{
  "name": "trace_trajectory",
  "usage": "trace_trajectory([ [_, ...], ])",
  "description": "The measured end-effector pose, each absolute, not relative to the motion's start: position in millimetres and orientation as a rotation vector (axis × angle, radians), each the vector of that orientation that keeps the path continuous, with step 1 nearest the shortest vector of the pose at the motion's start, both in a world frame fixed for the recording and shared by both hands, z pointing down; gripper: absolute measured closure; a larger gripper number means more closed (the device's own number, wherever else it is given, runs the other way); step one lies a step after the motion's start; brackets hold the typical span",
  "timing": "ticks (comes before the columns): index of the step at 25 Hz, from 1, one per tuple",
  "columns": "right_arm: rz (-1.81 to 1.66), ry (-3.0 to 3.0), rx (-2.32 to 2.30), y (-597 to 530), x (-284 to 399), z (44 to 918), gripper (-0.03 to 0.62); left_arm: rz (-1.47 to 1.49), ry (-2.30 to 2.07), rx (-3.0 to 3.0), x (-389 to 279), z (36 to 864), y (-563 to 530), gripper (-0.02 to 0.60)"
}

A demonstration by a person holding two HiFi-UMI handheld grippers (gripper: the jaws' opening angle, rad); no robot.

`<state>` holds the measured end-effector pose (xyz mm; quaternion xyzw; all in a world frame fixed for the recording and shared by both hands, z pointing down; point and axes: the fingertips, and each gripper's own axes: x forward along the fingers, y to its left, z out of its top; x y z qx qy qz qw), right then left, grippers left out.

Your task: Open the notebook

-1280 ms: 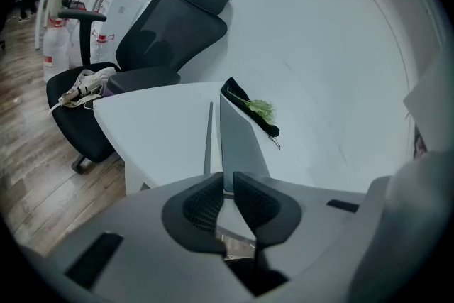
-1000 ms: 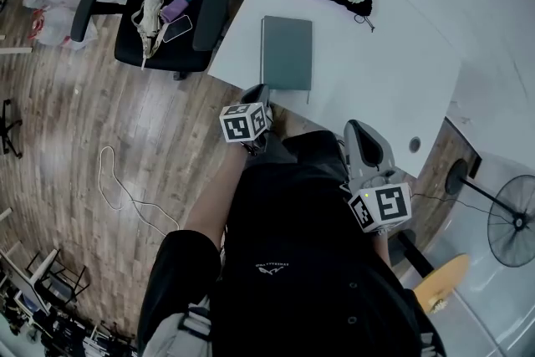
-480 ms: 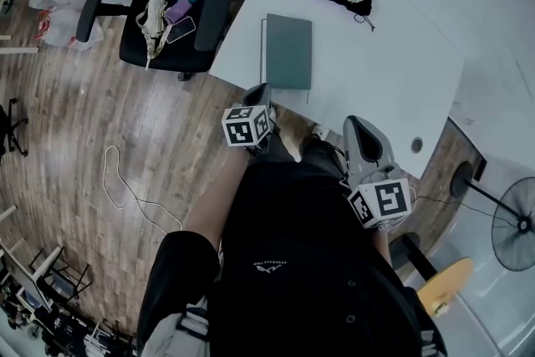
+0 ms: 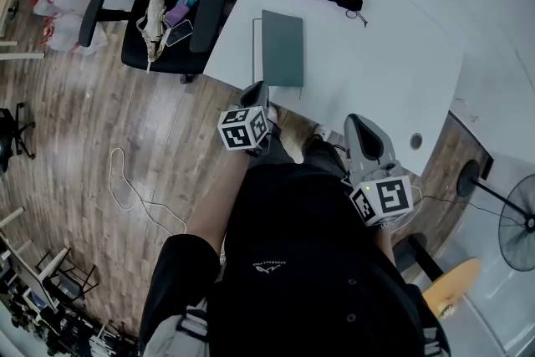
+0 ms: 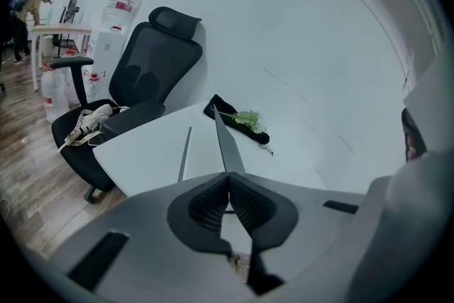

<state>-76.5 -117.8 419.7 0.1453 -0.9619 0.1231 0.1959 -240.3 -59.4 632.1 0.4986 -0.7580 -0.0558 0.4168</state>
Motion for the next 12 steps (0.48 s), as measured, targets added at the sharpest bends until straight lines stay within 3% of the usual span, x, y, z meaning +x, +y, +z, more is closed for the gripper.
trace_trajectory([
  [12,0.378,-2.709,0.391,-136,-48,421,0.589,-0.128,-1.959,1.280,-223,607,-75,0.574],
])
